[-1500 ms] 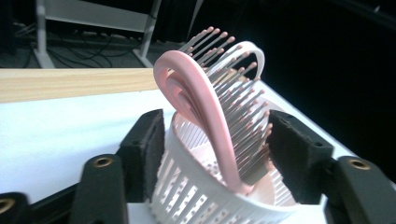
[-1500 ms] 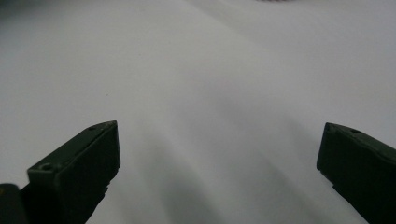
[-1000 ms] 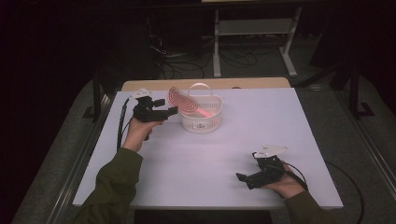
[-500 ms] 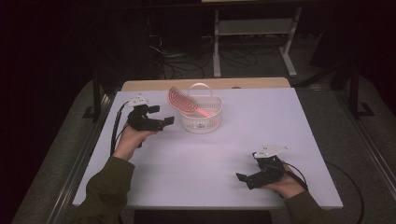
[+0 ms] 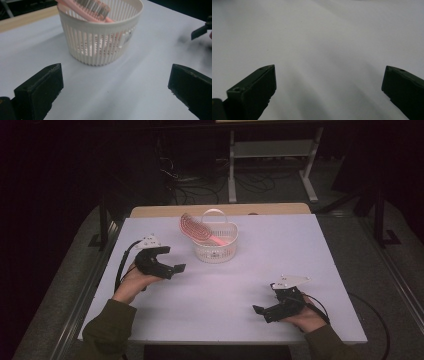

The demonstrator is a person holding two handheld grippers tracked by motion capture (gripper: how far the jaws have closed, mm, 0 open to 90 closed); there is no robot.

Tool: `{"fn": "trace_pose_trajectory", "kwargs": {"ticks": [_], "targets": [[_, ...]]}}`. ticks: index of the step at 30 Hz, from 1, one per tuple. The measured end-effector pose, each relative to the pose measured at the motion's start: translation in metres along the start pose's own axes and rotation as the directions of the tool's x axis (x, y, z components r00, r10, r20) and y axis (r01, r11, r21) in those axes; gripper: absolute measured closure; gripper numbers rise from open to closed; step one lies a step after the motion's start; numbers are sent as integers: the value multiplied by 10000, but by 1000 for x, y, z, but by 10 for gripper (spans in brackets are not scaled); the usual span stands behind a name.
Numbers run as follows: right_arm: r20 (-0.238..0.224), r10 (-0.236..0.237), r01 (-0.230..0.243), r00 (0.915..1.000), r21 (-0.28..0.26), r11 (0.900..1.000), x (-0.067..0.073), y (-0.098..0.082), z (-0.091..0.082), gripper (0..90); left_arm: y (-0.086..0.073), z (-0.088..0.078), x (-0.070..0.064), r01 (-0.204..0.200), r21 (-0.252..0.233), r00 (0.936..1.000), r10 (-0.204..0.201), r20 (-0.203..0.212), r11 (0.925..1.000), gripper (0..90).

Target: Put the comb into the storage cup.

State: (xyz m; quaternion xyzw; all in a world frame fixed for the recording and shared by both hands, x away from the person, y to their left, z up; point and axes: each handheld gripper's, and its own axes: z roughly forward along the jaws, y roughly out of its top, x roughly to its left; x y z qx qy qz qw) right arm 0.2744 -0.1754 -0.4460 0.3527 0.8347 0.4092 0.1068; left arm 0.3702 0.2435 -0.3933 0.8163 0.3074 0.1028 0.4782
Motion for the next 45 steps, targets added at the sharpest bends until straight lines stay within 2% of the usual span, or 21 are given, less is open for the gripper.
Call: {"fn": "trace_pose_trajectory", "kwargs": {"ticks": [2,11,14,21,31,38,45], "targets": [[-1,-15,15,10000,-2,10000,0,0,0,0,-5,-1,-2,-57,157,10000,56,49,9999,0],[31,-29,29,10000,8,10000,0,0,0,0,-22,-10,-16,-317,203,9994,314,146,9993,0],[33,-36,36,10000,8,10000,0,0,0,0,-30,-11,-21,-495,420,9988,492,81,9979,0],[65,-19,19,10000,6,10000,0,0,-1,0,-42,-15,-30,-609,322,9981,604,141,9976,0],[103,-19,18,9999,21,10000,-1,0,0,0,-59,-25,-40,-494,256,9985,487,250,9985,0],[137,-8,8,9999,45,10000,-1,0,0,0,-71,-34,-40,-325,86,9993,323,194,9994,0],[145,-5,4,9999,54,10000,-1,0,0,0,-80,-36,-41,-297,258,9994,293,165,9992,0]]}}
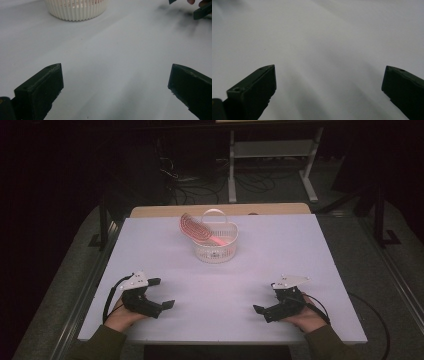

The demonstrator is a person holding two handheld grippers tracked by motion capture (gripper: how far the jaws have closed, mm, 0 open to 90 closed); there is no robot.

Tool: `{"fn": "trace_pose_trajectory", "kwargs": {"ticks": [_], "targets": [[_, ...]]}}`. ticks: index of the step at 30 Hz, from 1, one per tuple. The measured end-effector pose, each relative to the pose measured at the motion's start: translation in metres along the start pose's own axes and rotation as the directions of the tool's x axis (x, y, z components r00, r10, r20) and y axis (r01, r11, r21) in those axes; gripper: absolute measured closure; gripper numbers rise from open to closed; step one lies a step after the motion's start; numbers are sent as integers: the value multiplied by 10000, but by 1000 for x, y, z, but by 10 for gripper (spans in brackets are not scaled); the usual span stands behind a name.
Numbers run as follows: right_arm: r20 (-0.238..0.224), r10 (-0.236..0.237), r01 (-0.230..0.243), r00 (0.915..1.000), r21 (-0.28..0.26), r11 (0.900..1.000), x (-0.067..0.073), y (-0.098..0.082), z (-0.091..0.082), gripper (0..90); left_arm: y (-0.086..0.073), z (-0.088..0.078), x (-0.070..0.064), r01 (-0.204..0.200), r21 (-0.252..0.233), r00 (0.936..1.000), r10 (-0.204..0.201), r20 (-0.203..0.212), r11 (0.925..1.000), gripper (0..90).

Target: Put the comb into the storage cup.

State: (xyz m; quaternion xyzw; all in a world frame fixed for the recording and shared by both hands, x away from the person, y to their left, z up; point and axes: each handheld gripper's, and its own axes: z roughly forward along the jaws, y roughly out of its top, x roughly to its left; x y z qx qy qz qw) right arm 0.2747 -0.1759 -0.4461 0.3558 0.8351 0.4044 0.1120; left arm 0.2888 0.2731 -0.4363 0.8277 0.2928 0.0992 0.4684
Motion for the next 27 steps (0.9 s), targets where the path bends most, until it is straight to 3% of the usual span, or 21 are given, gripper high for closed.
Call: {"fn": "trace_pose_trajectory", "kwargs": {"ticks": [12,27], "targets": [[-1,-24,24,10000,63,10000,0,0,1,0,-6,6,-4,-207,601,9998,207,6,9980,0],[49,66,-66,10000,79,9999,-2,-1,2,0,-8,10,-3,-299,980,9996,298,19,9947,0]]}}
